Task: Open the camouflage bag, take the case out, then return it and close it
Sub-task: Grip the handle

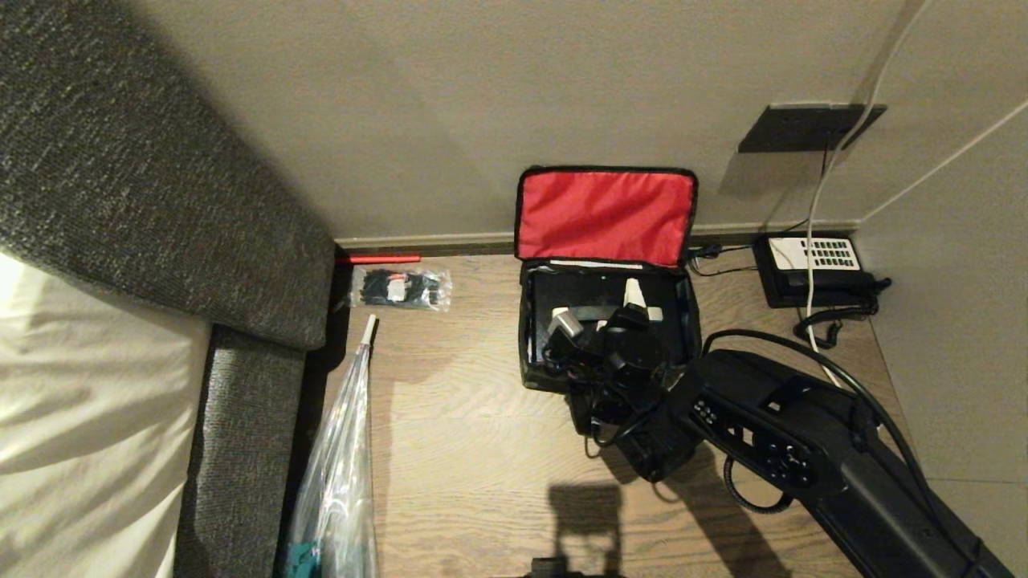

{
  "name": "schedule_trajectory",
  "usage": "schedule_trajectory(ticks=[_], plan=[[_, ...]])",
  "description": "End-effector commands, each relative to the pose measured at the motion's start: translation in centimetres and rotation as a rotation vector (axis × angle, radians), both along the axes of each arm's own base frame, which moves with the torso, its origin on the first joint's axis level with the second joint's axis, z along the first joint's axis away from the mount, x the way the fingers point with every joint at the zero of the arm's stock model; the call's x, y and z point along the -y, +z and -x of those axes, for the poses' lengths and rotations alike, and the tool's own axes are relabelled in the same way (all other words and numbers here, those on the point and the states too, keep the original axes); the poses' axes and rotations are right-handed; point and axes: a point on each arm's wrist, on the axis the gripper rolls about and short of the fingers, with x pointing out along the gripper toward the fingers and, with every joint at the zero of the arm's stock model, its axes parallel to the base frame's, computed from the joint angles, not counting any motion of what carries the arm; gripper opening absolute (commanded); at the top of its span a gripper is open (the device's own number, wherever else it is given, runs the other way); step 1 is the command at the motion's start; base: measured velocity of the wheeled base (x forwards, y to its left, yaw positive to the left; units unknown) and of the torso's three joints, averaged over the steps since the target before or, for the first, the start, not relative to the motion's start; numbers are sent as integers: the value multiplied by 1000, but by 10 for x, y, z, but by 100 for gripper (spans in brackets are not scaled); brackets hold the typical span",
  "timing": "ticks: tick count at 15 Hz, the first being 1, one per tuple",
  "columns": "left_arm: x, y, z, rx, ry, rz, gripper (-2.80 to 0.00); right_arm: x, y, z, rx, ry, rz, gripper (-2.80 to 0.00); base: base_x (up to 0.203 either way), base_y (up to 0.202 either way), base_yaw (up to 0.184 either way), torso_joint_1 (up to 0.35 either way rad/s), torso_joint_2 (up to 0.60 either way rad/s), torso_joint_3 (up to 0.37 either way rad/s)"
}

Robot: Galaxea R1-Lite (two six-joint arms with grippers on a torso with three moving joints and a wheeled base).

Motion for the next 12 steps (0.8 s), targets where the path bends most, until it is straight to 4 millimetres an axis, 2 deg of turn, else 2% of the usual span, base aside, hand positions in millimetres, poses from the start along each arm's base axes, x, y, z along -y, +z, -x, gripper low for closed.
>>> schedule_trajectory(ticks=[1, 12], plan=[[0, 0, 0, 2, 0, 1, -280, 3, 3, -2, 5, -7, 13, 0, 0, 0, 0, 0, 0, 0], [0, 0, 0, 2, 0, 1, -280, 13, 25, -7, 35, -34, 51, 0, 0, 0, 0, 0, 0, 0]])
